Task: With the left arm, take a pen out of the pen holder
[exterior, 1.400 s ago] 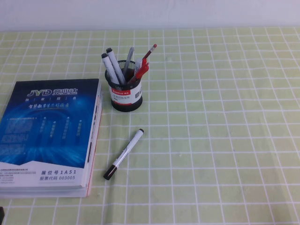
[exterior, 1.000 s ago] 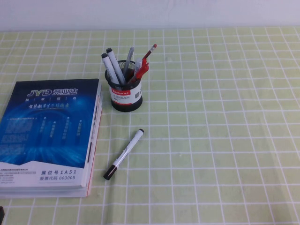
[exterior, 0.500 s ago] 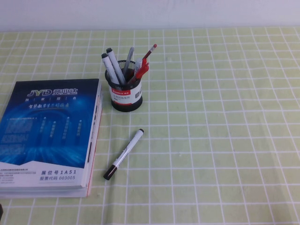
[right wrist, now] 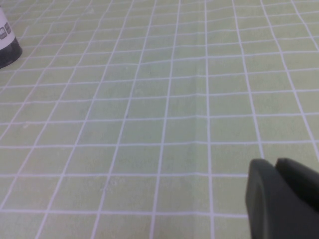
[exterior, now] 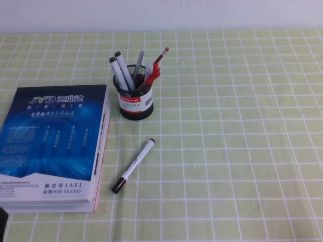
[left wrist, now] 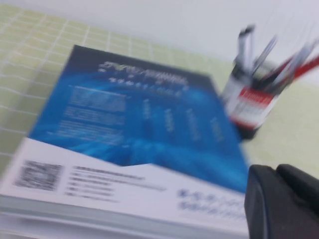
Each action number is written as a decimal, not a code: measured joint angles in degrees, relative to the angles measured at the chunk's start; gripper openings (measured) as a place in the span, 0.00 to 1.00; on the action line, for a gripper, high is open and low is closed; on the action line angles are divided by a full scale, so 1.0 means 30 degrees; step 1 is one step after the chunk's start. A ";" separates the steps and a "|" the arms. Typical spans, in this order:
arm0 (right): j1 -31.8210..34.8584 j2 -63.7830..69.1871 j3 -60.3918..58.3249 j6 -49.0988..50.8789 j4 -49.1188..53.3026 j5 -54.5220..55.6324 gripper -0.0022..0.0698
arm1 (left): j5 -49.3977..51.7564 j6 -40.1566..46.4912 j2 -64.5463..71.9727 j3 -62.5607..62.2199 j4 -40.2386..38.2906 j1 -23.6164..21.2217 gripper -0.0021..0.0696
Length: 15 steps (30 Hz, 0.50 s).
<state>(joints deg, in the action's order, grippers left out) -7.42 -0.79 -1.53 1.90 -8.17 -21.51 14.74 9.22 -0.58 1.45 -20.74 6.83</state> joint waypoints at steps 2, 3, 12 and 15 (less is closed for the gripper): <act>0.0000 0.0000 0.0000 0.0000 0.0000 0.0000 0.01 | -0.0545 -0.0195 0.0000 0.0000 -0.2536 0.0000 0.02; 0.0000 0.0000 0.0000 0.0000 0.0000 0.0000 0.01 | -0.0739 -0.0229 0.0000 0.0000 -0.3518 0.0000 0.02; 0.0000 0.0000 0.0000 0.0000 0.0000 0.0000 0.01 | -0.2145 0.0045 0.0000 0.0000 -0.6035 0.0000 0.02; 0.0000 0.0000 0.0000 0.0000 0.0000 0.0000 0.01 | -0.2159 0.0045 0.0000 0.0000 -0.6212 0.0000 0.02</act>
<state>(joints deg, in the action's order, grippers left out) -7.42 -0.79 -1.53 1.90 -8.17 -21.51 8.26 9.35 -0.58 1.45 -39.38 6.83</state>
